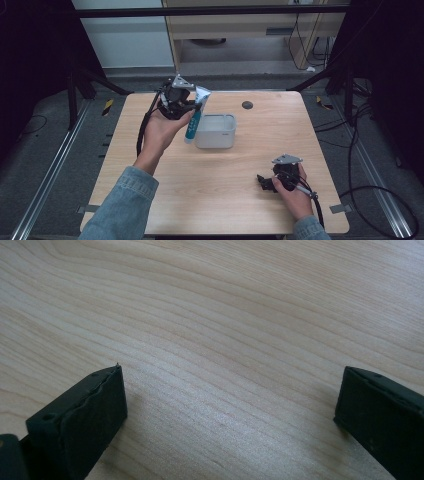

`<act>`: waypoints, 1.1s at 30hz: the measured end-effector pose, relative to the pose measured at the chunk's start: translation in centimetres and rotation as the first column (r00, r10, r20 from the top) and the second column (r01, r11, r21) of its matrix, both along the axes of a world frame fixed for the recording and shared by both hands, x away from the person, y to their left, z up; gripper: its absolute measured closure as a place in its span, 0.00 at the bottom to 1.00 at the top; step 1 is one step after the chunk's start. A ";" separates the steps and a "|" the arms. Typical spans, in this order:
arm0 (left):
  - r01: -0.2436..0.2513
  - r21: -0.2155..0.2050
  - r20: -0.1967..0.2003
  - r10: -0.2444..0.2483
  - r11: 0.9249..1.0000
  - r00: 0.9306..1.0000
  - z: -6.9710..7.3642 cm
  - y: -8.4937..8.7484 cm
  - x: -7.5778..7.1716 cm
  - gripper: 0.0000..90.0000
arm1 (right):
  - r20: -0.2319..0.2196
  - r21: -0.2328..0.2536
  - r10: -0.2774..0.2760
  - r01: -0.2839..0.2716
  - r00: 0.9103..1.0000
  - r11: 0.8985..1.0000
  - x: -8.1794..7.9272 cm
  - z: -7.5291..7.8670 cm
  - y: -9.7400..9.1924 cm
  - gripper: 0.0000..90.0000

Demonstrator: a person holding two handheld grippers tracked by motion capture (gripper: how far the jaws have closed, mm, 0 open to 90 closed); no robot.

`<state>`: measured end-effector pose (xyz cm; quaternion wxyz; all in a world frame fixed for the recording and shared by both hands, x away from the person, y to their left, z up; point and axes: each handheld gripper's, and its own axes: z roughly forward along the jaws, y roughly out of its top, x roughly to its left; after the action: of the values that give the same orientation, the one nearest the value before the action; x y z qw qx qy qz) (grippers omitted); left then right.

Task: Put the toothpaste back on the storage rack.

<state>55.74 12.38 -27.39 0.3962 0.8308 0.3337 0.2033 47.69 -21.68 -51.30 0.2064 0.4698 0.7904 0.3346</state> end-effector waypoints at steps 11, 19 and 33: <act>0.003 -0.010 0.008 -0.003 1.000 1.000 0.1 -0.8 0.6 0.89 | -0.002 0.001 -0.001 0.001 1.000 1.000 0.0 0.0 0.0 0.00; 0.023 -0.008 0.011 -0.023 1.000 1.000 0.5 -2.0 1.3 0.89 | -0.002 0.001 -0.001 0.001 1.000 1.000 0.0 0.0 0.0 0.00; 0.030 -0.038 0.012 -0.030 0.999 0.999 0.5 -3.0 2.5 0.89 | -0.002 0.002 0.000 0.000 1.000 1.000 0.0 0.0 0.0 0.00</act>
<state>58.19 9.37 -26.89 0.4169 0.8269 0.3228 0.1956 47.68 -21.68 -51.29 0.2052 0.4704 0.7903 0.3347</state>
